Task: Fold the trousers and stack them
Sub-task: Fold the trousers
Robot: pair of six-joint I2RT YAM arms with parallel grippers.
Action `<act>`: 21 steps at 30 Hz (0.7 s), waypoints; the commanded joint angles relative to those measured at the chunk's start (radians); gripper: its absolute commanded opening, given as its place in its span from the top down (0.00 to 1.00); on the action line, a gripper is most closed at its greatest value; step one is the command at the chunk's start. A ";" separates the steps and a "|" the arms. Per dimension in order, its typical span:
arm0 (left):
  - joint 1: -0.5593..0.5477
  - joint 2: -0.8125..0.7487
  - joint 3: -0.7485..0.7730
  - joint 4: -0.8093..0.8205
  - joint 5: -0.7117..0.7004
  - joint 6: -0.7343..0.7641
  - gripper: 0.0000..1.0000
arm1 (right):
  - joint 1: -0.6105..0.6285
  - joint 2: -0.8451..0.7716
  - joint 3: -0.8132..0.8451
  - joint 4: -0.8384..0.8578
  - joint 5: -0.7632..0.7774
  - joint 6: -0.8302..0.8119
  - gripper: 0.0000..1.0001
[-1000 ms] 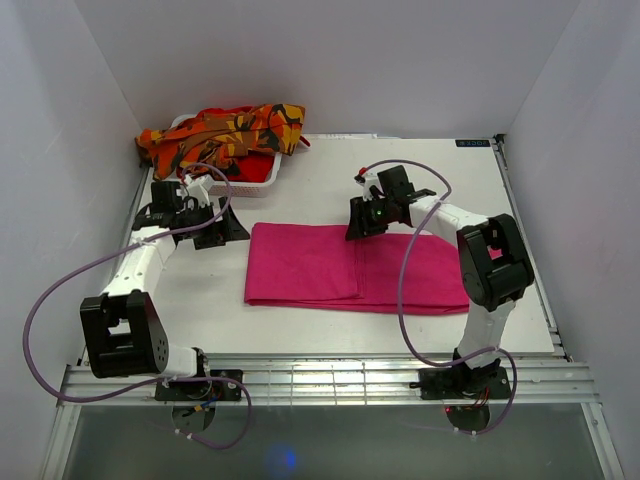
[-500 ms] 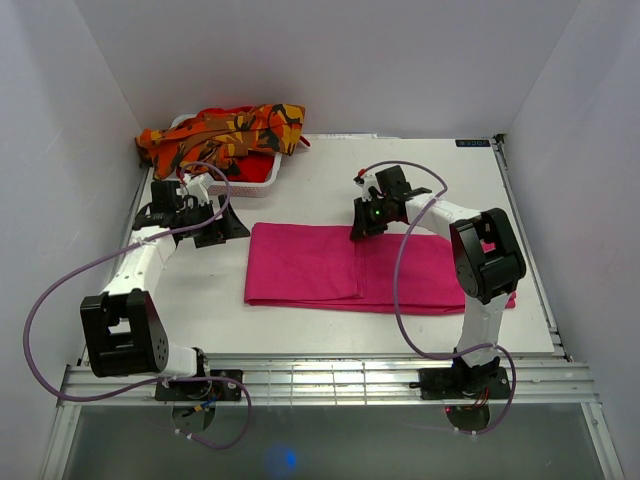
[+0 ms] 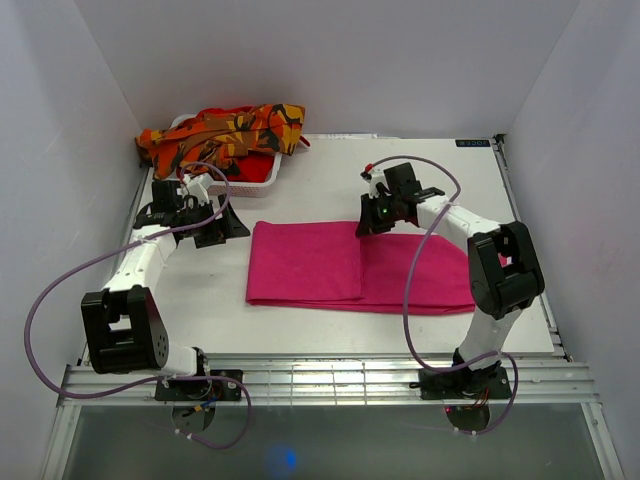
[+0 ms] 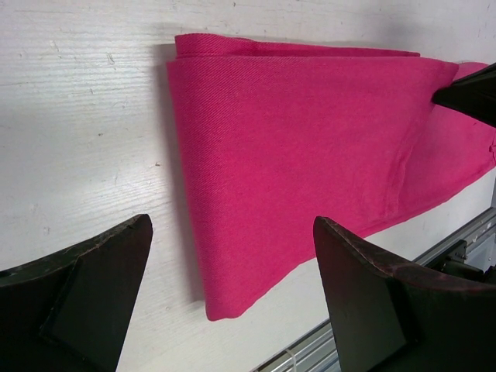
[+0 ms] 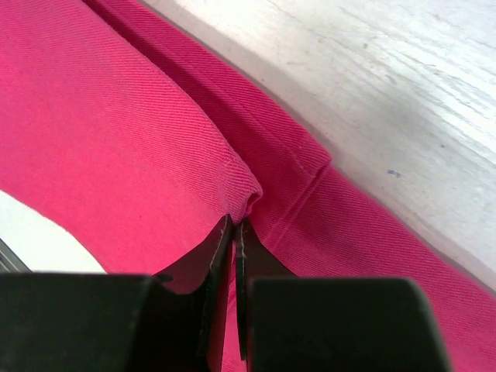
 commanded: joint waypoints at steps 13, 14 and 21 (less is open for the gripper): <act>0.006 -0.005 -0.002 0.015 0.004 0.007 0.05 | -0.040 0.088 0.050 -0.094 0.002 -0.028 0.45; 0.006 -0.008 -0.005 0.015 0.004 0.008 0.05 | -0.040 0.085 0.044 -0.094 -0.011 -0.023 0.44; 0.006 -0.003 -0.042 0.029 0.015 0.008 0.05 | -0.040 0.134 0.039 -0.090 -0.100 0.000 0.51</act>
